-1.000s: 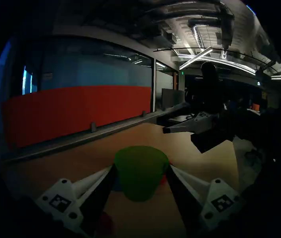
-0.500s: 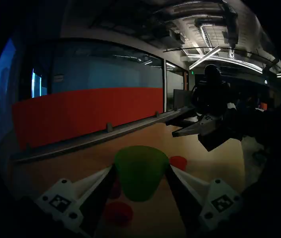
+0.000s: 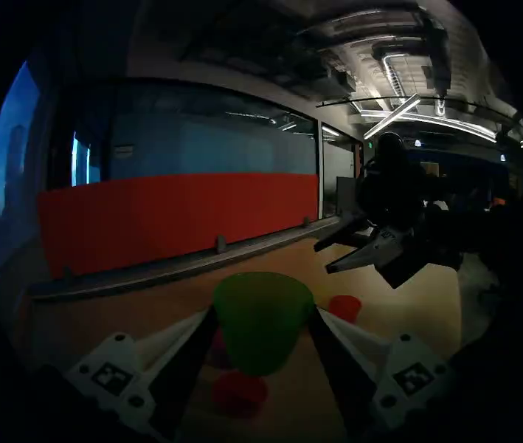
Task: Pour water
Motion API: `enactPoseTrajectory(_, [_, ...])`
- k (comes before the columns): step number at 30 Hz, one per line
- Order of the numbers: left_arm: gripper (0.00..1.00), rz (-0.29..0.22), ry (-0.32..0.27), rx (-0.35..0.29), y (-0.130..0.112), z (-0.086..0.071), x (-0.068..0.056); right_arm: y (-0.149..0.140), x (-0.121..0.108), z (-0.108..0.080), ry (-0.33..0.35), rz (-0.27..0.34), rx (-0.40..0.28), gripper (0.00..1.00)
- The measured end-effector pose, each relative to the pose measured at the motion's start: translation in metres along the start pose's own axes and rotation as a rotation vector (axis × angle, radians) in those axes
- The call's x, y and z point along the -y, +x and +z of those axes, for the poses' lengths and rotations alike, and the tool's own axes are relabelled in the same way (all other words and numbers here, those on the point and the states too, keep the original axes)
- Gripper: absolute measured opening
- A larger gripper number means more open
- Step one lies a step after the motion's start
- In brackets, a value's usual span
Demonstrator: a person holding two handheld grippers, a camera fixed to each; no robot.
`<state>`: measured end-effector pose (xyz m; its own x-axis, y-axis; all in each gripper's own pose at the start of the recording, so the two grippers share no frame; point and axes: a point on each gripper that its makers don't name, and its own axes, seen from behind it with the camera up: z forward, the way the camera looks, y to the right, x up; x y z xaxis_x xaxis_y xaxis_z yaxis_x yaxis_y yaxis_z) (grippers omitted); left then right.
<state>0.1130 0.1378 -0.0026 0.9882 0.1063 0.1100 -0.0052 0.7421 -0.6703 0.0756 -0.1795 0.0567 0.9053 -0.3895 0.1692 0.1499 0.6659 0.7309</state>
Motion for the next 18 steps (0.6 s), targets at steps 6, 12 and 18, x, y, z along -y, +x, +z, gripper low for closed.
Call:
enactPoseTrajectory(6, [0.86,-0.006,0.012,-0.013,0.003,-0.005,0.008,-0.010,0.006,0.013,0.025,-0.024,0.065,0.95])
enactPoseTrajectory(12, [0.86,-0.011,0.020,-0.018,0.002,-0.009,0.014,-0.017,0.012,0.025,0.047,-0.045,0.116,0.94])
enactPoseTrajectory(18, [0.86,-0.012,0.023,-0.021,0.002,-0.012,0.017,-0.026,0.015,0.035,0.065,-0.039,0.173,0.94])
